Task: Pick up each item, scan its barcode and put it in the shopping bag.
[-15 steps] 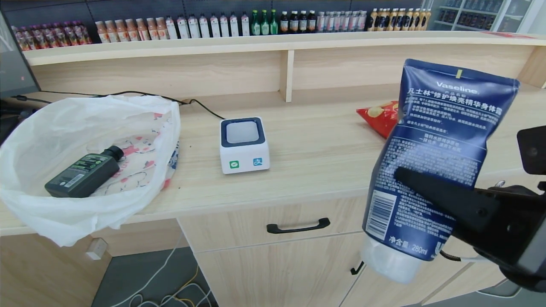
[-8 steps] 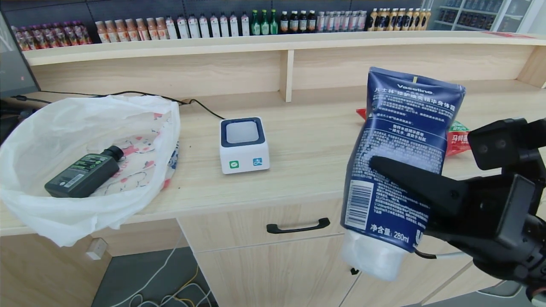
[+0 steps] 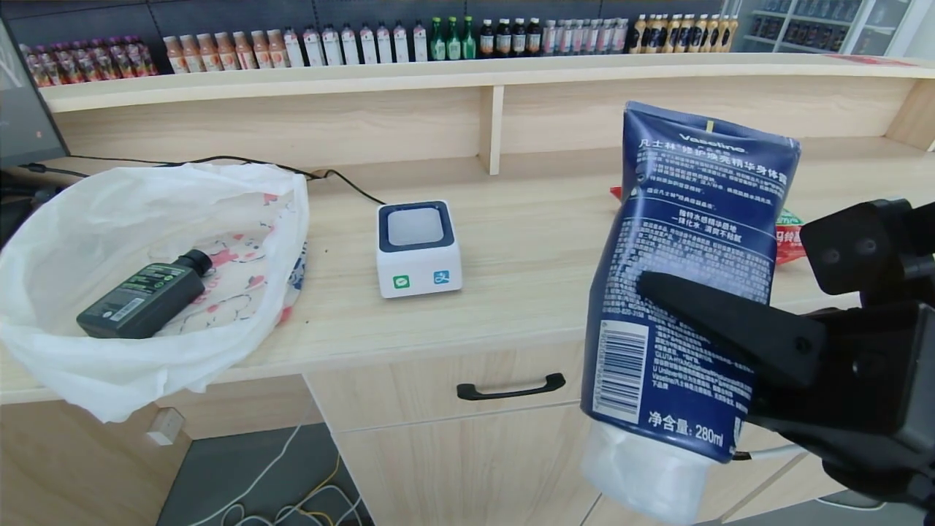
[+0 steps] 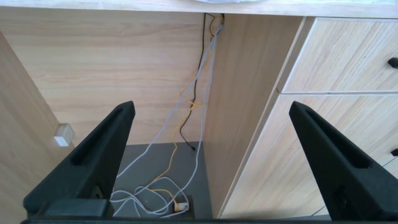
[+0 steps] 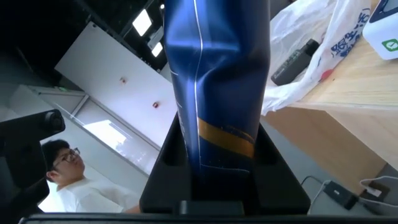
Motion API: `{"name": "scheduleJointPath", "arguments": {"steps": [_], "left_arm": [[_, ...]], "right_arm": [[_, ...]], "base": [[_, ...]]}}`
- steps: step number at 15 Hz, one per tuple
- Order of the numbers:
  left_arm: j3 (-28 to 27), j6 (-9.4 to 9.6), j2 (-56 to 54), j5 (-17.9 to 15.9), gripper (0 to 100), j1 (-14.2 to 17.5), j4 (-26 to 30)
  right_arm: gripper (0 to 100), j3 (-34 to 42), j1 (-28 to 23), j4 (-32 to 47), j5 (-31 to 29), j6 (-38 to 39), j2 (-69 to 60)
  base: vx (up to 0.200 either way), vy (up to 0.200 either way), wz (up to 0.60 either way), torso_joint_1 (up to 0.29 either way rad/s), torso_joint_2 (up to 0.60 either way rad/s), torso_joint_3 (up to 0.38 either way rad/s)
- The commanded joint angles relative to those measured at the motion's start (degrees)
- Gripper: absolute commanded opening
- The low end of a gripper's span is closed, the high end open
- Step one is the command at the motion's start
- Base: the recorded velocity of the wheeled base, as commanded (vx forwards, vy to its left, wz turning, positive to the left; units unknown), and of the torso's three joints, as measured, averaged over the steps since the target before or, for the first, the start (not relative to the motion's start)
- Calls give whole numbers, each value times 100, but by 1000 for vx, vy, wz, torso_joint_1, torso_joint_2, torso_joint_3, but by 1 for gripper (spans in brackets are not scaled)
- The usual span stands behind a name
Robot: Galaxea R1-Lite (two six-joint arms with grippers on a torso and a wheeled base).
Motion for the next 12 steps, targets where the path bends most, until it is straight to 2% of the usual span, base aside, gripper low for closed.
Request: {"name": "scheduleJointPath", "arguments": {"steps": [1,12], "left_arm": [[0,-4,-2,4,100,0,0],[0,-4,-2,4,100,0,0]], "right_arm": [[0,-2,4,-3,3,0,-6],[0,-28,66,-3,3,-9,-15]], "base": [[0,0,0,0,0,0],[0,0,0,0,0,0]]}}
